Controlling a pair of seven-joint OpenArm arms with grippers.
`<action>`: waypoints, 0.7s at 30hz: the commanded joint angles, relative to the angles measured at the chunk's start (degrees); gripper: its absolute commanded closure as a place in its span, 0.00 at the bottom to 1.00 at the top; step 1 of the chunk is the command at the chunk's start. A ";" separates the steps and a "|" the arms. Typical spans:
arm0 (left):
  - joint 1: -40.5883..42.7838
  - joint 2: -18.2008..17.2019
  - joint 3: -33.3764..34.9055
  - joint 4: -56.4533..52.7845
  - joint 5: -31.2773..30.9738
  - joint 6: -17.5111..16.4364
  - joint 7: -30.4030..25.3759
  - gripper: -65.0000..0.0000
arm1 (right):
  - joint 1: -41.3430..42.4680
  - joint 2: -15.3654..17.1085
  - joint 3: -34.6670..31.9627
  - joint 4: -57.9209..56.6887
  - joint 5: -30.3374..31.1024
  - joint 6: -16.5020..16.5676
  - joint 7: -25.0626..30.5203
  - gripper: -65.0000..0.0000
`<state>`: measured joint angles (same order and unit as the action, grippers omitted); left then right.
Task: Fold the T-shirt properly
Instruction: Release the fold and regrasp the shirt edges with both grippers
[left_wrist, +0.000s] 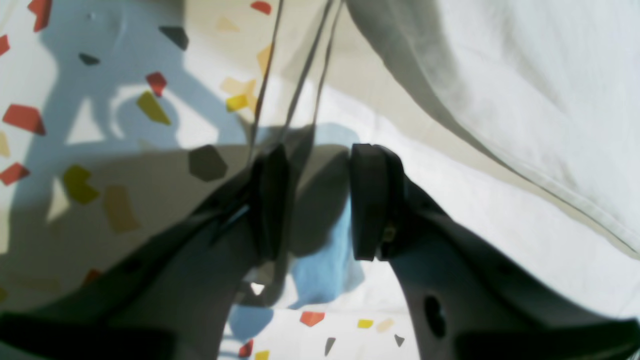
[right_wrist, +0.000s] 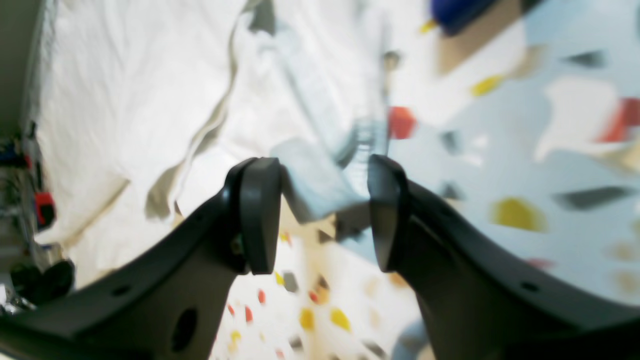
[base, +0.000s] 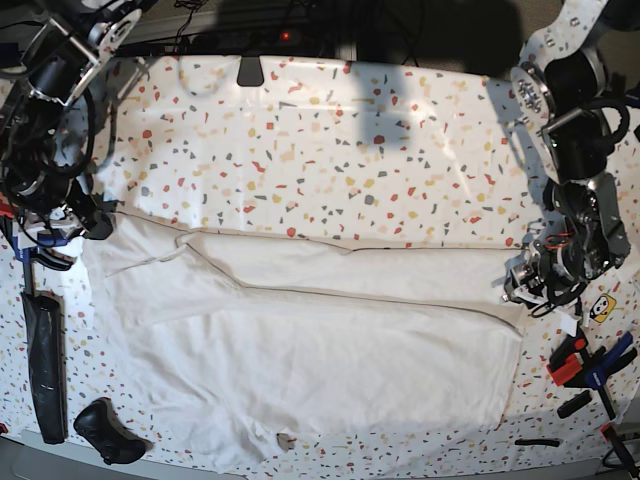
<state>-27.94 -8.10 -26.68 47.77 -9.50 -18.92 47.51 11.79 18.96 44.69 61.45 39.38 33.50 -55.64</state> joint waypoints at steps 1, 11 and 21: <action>0.15 0.42 0.15 -1.09 2.62 1.36 3.41 0.66 | 1.05 0.39 0.07 0.76 0.98 1.07 1.62 0.56; 0.15 -0.52 0.15 -1.09 2.60 1.33 3.41 0.67 | 0.74 -1.64 -0.17 0.76 -6.45 -0.52 6.56 0.56; 0.15 -0.48 0.15 -1.09 -3.19 -1.29 3.61 0.94 | 0.76 -1.64 -0.17 0.76 -9.31 -0.52 10.58 0.56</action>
<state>-27.62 -9.08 -26.70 47.07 -13.72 -20.16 47.05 11.88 16.45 44.53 61.49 30.30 33.45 -45.58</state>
